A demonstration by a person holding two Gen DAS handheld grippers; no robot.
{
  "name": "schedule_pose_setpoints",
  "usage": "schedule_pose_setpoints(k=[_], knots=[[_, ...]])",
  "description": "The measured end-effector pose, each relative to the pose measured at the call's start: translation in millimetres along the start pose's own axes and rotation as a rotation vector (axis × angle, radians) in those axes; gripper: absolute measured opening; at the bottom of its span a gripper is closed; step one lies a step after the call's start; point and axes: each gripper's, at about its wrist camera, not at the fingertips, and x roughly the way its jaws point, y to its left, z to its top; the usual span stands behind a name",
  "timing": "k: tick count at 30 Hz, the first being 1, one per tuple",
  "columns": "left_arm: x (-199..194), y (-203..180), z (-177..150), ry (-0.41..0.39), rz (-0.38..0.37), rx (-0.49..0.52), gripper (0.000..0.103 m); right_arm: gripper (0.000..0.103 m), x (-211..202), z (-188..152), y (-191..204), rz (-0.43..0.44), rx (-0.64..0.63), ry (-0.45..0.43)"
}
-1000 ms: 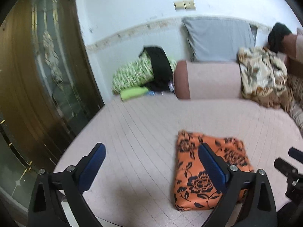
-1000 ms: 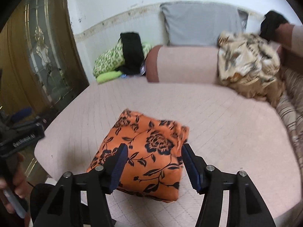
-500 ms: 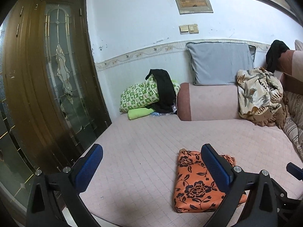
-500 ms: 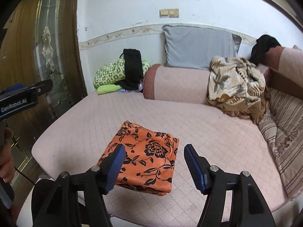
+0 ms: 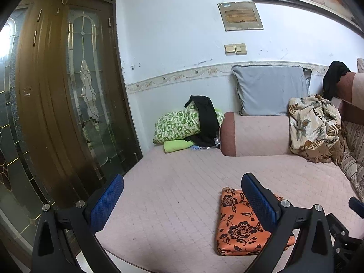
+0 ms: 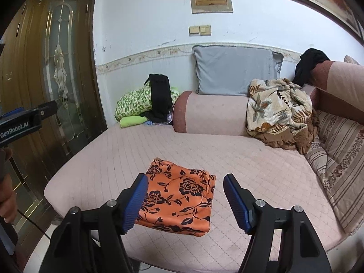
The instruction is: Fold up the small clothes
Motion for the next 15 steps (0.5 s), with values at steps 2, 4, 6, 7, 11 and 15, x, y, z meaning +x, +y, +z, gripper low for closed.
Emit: schedule_pose_setpoints(k=[2,4,6,7,11,15], knots=[[-5,5,2,-0.004,0.007,-0.007,0.103,0.076,-6,3,2,0.000,0.004,-0.016],[-12,11,4,-0.014,0.016,-0.015,0.103,0.076,-12,7,4,0.003,0.004,-0.028],[-18,14,6,-0.025,0.027,-0.021,0.103,0.076,-19,10,7,0.005,0.001,-0.043],[-22,17,7,-0.033,0.033,-0.023,0.103,0.076,-21,11,8,0.005,-0.002,-0.049],[-33,23,13,-0.058,0.041,-0.034,0.103,0.077,-32,16,14,0.005,-0.014,-0.073],[-43,27,21,-0.083,0.042,-0.048,0.103,0.077,-40,23,18,0.008,-0.019,-0.096]])
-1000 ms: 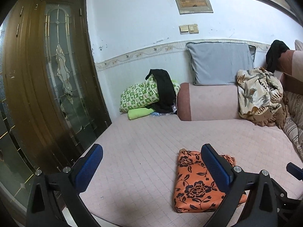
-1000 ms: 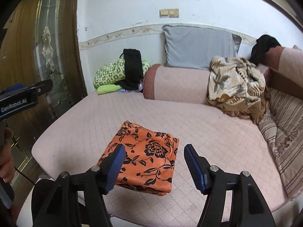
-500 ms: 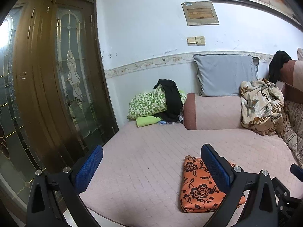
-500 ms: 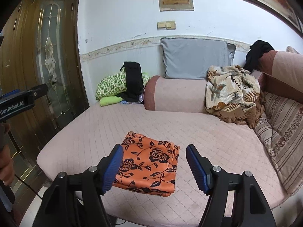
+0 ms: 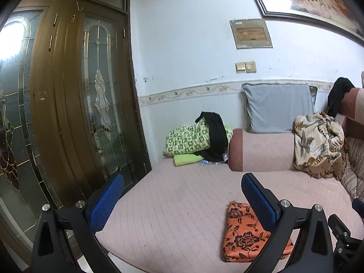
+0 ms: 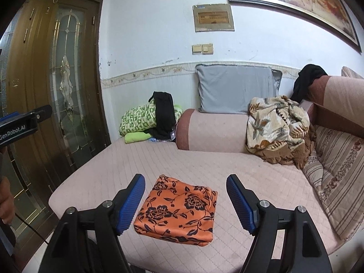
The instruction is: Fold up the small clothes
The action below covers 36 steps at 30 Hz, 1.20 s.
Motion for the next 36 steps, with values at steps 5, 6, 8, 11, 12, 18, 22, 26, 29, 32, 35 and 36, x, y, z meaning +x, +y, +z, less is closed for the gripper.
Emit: schedule_pose_setpoints(k=[5,6,8,11,12,18,22,26,29,32,35,36], knots=[[0,3,6,-0.002,-0.006,-0.025,0.103,0.078,-3,9,2,0.003,-0.001,-0.015],[1,2,7,-0.001,-0.006,-0.026,0.103,0.078,-3,10,2,0.003,-0.001,-0.017],[2,0,9,-0.002,-0.010,-0.026,0.103,0.078,-3,12,2,0.001,-0.003,-0.024],[4,-4,12,-0.004,-0.013,-0.016,0.103,0.078,-2,16,1,-0.006,-0.009,-0.034],[5,-5,13,-0.004,-0.017,-0.013,0.103,0.078,-2,17,1,-0.009,-0.010,-0.036],[11,-15,19,-0.005,-0.027,0.003,0.103,0.078,4,30,-6,-0.036,-0.011,-0.052],[15,-20,23,-0.003,-0.025,0.008,0.103,0.078,7,38,-10,-0.063,-0.020,-0.064],[22,-25,26,0.008,-0.036,0.007,0.103,0.079,15,37,-12,-0.060,-0.019,-0.050],[26,-28,26,0.006,-0.036,0.009,0.103,0.080,22,33,-13,-0.064,-0.028,-0.032],[31,-32,26,0.006,-0.043,0.017,0.103,0.079,28,29,-15,-0.074,-0.032,-0.020],[37,-35,24,0.015,-0.052,0.022,0.103,0.080,35,25,-21,-0.075,-0.012,-0.002],[40,-36,24,0.021,-0.060,0.026,0.103,0.080,37,24,-23,-0.075,-0.006,0.003]])
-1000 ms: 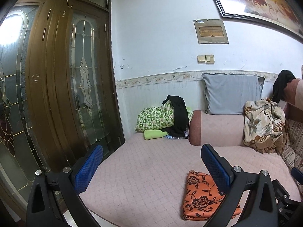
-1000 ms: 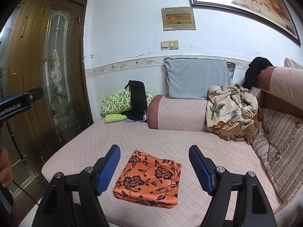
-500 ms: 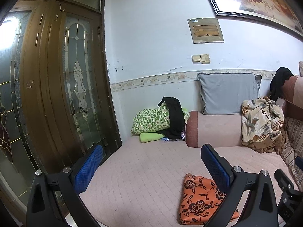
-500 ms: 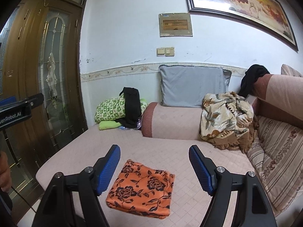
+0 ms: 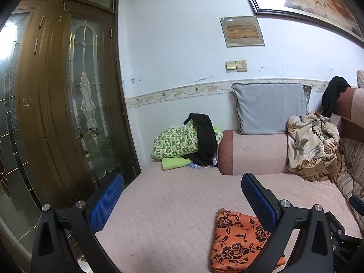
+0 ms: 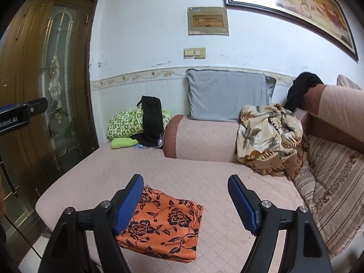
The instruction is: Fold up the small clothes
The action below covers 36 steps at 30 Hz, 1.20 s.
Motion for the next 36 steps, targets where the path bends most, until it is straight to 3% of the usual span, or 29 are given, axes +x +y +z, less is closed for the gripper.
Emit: schedule_pose_setpoints(k=[15,36], knots=[[24,7,-7,0.030,-0.012,-0.015,0.103,0.080,19,0,0,-0.014,-0.001,0.025],[36,25,-17,0.047,-0.034,-0.032,0.103,0.080,30,5,34,-0.003,-0.051,0.023]])
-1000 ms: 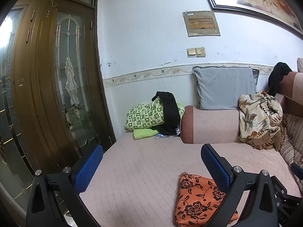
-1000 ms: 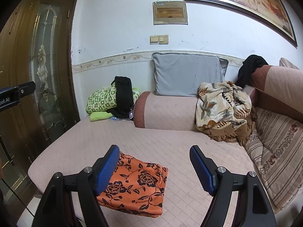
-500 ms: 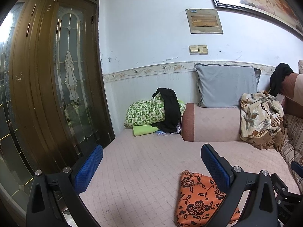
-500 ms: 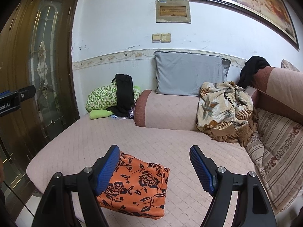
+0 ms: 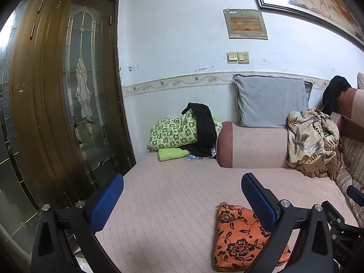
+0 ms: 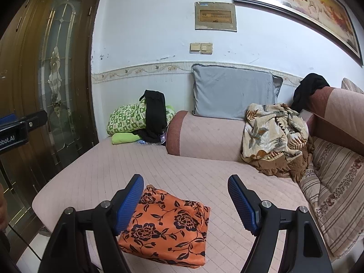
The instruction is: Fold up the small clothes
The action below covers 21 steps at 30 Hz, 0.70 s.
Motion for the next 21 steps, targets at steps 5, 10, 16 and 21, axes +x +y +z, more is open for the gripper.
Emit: schedule_pose_setpoints(k=[5,10,16,21], knots=[[0,1,-1,0.002,-0.003,-0.003,0.103,0.080,2,-1,5,0.001,-0.017,0.008],[5,4,-3,0.006,0.001,-0.015,0.103,0.080,5,0,5,0.002,-0.021,0.012],[19,3,-10,0.035,-0.004,-0.008,0.103,0.080,16,-5,10,-0.004,-0.023,0.046],[26,2,-14,0.042,-0.006,0.002,0.103,0.080,22,-8,13,-0.001,-0.027,0.059]])
